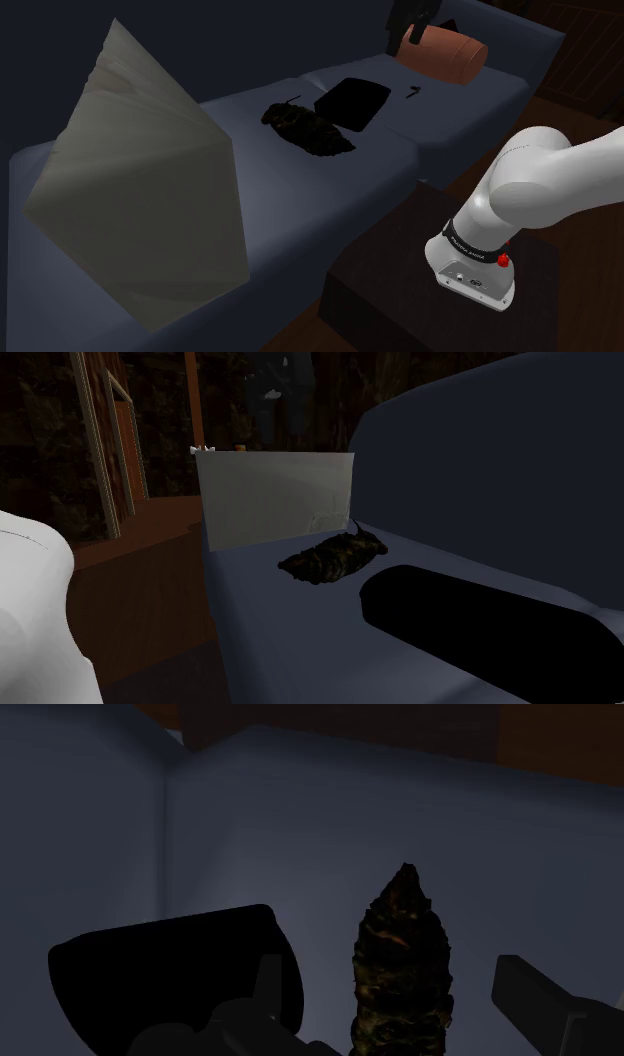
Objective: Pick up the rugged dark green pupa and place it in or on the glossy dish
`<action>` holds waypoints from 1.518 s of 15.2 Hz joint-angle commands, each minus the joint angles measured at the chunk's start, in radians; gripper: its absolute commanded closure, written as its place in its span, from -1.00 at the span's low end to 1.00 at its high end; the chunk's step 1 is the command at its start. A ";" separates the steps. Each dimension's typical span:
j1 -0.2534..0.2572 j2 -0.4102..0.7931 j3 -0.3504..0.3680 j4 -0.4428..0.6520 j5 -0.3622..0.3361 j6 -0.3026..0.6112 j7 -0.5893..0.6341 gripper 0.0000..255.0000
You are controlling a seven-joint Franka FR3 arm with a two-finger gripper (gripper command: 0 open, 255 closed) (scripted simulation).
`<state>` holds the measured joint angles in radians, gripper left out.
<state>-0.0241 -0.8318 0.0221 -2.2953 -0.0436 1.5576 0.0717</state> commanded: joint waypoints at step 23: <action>0.083 0.786 -0.070 0.334 0.172 0.298 -0.226 -1.00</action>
<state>0.0582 -0.0588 -0.0482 -1.9651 0.1241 1.8478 -0.1501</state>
